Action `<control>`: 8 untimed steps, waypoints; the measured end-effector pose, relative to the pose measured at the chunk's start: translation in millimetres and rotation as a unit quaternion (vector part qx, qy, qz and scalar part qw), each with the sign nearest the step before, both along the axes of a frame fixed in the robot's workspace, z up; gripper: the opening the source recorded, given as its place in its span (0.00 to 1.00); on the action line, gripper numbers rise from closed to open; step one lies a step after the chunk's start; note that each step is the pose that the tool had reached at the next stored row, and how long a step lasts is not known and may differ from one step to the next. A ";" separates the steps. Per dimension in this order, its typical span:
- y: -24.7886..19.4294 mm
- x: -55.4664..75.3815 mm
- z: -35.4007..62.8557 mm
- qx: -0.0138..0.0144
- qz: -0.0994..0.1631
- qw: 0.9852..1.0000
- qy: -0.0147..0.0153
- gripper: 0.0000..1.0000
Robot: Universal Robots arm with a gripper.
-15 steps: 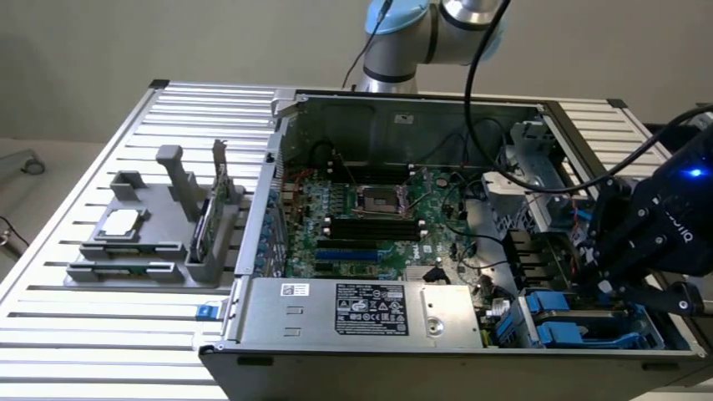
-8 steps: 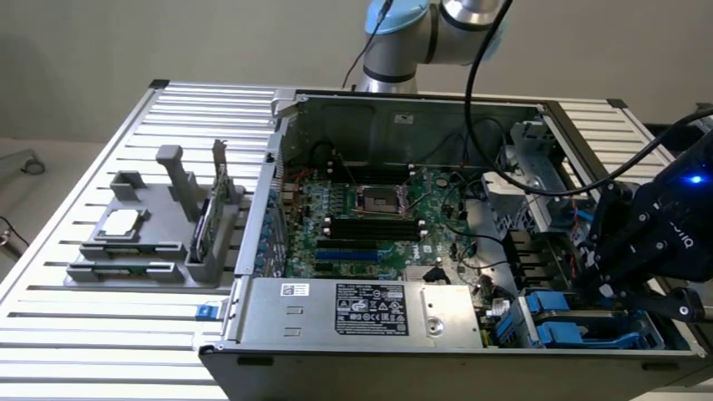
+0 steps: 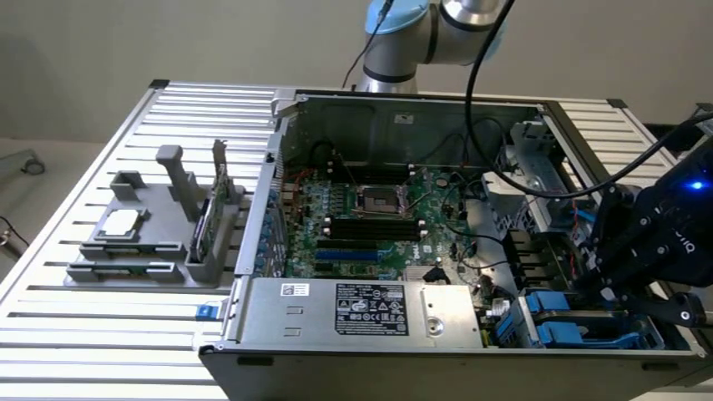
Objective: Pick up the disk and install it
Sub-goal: 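Insert the first disk wire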
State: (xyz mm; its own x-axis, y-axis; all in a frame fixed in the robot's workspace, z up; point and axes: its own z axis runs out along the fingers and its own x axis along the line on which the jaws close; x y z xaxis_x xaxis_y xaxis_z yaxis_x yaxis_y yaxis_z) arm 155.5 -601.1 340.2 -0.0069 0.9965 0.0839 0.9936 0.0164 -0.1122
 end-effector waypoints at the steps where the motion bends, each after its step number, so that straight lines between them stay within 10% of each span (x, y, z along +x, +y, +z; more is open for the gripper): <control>1: -0.3 0.0 -0.1 0.001 0.000 1.000 -0.001 0.16; 8: -2.2 -0.2 -1.3 0.005 0.000 1.000 -0.009 0.16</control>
